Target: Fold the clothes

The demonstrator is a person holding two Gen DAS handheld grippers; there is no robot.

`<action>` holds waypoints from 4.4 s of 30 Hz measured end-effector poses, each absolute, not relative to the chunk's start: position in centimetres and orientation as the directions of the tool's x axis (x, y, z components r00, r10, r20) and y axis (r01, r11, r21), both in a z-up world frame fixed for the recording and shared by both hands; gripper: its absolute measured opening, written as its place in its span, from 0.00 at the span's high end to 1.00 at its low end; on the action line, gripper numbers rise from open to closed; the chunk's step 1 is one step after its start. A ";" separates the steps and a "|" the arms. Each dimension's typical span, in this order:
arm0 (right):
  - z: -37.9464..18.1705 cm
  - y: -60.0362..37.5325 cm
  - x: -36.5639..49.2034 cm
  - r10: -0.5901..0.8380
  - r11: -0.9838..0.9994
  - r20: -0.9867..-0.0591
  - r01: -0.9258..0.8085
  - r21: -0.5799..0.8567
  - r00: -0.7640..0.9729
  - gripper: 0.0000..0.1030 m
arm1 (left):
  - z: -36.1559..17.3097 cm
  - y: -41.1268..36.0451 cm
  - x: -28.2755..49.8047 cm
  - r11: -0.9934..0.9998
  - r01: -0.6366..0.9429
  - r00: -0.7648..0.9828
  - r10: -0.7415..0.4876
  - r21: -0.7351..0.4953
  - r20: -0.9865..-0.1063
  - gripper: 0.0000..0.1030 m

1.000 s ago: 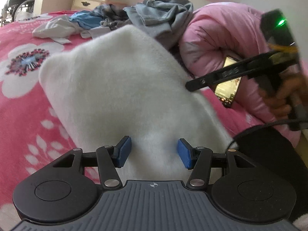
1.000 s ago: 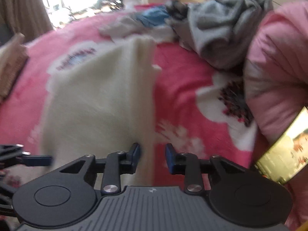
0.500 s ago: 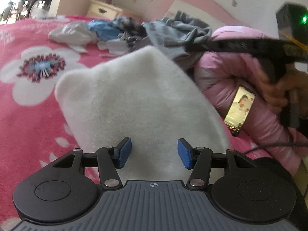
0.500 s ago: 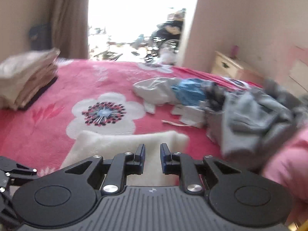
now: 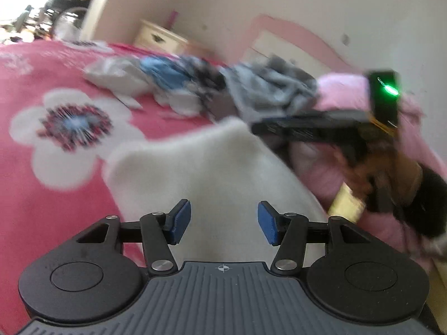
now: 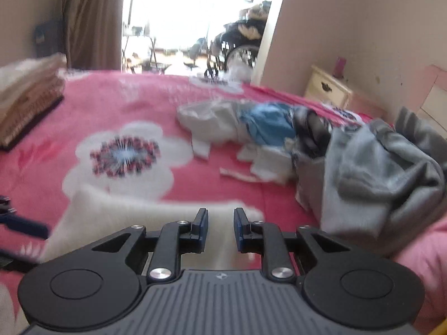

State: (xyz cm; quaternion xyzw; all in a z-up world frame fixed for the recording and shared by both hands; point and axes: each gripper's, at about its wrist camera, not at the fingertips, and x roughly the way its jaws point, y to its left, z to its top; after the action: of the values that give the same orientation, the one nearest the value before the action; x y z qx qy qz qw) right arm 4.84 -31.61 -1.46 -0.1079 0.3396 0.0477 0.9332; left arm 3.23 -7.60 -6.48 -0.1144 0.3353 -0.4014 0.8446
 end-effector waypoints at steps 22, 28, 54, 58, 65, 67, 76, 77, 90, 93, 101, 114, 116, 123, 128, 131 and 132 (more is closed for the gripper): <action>-3.2 -37.3 4.1 0.048 0.995 -0.683 0.028 0.099 0.729 0.65 | -9.6 -3.3 6.9 0.607 0.382 0.484 -0.774 -0.697 -0.409 0.50; 0.8 -35.8 -1.8 0.135 0.990 -0.668 -0.069 0.124 0.732 0.65 | -10.1 -0.9 1.3 0.615 0.365 0.421 -0.779 -0.699 -0.465 0.50; -5.8 -17.8 -16.4 0.098 0.533 -0.882 -0.772 -0.346 0.462 0.69 | -10.9 -7.1 -13.8 0.573 0.807 0.365 -0.673 -0.141 -0.643 0.60; -6.3 -17.3 -16.6 0.073 0.490 -0.882 -0.786 -0.375 0.466 0.69 | -10.5 -6.7 -14.0 0.590 0.794 0.381 -0.671 -0.148 -0.636 0.60; -6.9 -16.6 -16.9 0.042 0.479 -0.858 -0.764 -0.432 0.512 0.75 | -9.7 -5.9 -14.0 0.630 0.760 0.425 -0.669 -0.162 -0.610 0.59; -6.6 -16.7 -17.0 0.041 0.508 -0.848 -0.741 -0.438 0.529 0.80 | -9.7 -6.1 -13.9 0.633 0.757 0.423 -0.663 -0.161 -0.617 0.59; -5.5 -16.6 -17.6 0.076 0.559 -0.787 -0.680 -0.475 0.612 0.89 | -9.3 -7.4 -15.1 0.615 0.785 0.450 -0.650 -0.076 -0.612 0.59; -5.5 -16.6 -17.6 0.084 0.564 -0.782 -0.676 -0.474 0.618 0.89 | -9.3 -7.5 -15.2 0.618 0.784 0.461 -0.647 -0.064 -0.608 0.59; -5.9 -17.4 -18.4 0.067 0.525 -0.832 -0.729 -0.440 0.550 0.72 | -9.7 -8.1 -14.5 0.648 0.758 0.483 -0.636 -0.077 -0.601 0.72; -6.6 -17.4 -17.6 0.041 0.538 -0.846 -0.726 -0.429 0.531 0.68 | -9.8 -8.1 -14.2 0.651 0.754 0.478 -0.634 -0.086 -0.608 0.71; -7.5 -17.0 -17.2 0.025 0.520 -0.835 -0.721 -0.458 0.550 0.72 | -10.2 -7.8 -13.7 0.663 0.739 0.467 -0.630 -0.118 -0.620 0.70; -6.9 -16.7 -17.4 0.031 0.528 -0.826 -0.711 -0.465 0.563 0.99 | -9.6 -7.7 -15.0 0.594 0.804 0.448 -0.647 -0.039 -0.617 0.64; -6.3 -16.7 -17.6 0.045 0.537 -0.818 -0.704 -0.465 0.574 0.99 | -9.6 -7.8 -15.4 0.575 0.818 0.444 -0.650 -0.015 -0.617 0.63; -5.2 -16.5 -17.0 0.085 0.597 -0.808 -0.679 -0.427 0.583 0.99 | -9.6 -8.1 -15.6 0.595 0.804 0.475 -0.638 0.004 -0.607 0.63; -5.0 -16.1 -16.9 0.097 0.596 -0.798 -0.677 -0.432 0.595 0.99 | -9.5 -8.1 -14.6 0.640 0.768 0.494 -0.624 -0.034 -0.606 0.63; -4.8 -15.9 -16.6 0.105 0.602 -0.791 -0.672 -0.431 0.603 0.99 | -9.4 -8.3 -14.7 0.633 0.774 0.493 -0.628 -0.026 -0.602 0.63; -4.9 -15.8 -16.6 0.106 0.603 -0.792 -0.672 -0.430 0.601 0.99 | -9.4 -8.4 -14.8 0.630 0.777 0.496 -0.628 -0.017 -0.600 0.63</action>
State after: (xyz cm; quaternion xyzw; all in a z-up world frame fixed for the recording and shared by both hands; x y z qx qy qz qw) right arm -16.57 -15.82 -4.86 -0.3759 0.3766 0.2397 0.8121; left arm -14.82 -8.45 -9.36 0.1290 0.2890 -0.4106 0.8551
